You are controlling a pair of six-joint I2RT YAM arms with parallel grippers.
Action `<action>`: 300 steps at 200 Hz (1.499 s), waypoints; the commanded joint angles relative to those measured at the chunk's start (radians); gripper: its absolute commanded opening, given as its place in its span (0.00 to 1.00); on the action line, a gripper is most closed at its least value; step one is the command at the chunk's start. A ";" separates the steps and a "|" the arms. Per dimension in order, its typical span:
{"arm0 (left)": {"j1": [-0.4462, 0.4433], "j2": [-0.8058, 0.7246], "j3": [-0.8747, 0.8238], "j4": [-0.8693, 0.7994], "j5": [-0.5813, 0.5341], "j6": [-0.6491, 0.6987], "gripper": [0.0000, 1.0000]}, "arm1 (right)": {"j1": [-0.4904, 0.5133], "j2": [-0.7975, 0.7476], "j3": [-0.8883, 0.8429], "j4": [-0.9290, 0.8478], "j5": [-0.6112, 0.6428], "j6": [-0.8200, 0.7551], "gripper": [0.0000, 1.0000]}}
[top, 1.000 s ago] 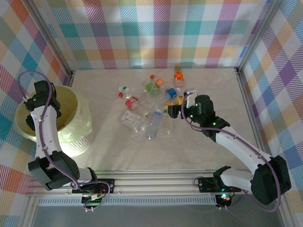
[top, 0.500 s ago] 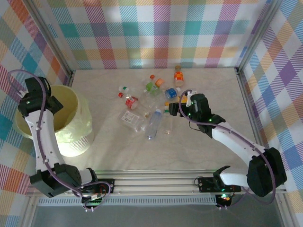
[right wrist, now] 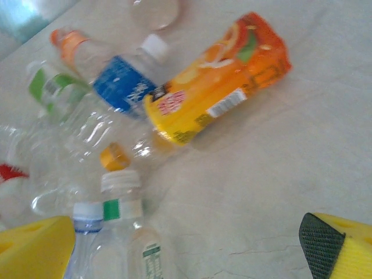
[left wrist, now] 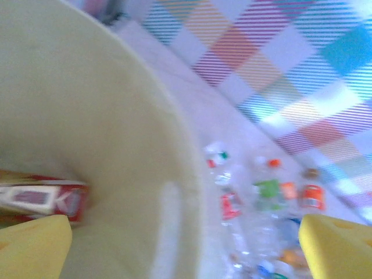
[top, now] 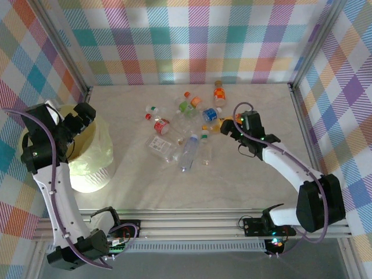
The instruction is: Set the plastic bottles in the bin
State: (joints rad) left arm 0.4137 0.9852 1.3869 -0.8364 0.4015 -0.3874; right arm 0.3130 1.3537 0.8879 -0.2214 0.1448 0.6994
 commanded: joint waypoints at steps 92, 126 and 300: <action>-0.448 -0.032 -0.123 0.389 0.194 -0.134 1.00 | -0.132 0.342 0.361 -0.279 -0.110 0.396 1.00; -0.606 0.039 -0.138 0.439 0.099 -0.119 1.00 | -0.134 0.447 0.460 -0.291 -0.114 0.477 1.00; -0.848 0.191 -0.152 0.437 -0.022 -0.053 1.00 | -0.184 0.852 0.801 -0.370 -0.133 0.708 0.87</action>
State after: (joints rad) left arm -0.4156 1.1664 1.2461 -0.4126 0.3885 -0.4698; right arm 0.1394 2.1784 1.6733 -0.5861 0.0029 1.3991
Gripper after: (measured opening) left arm 0.998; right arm 0.916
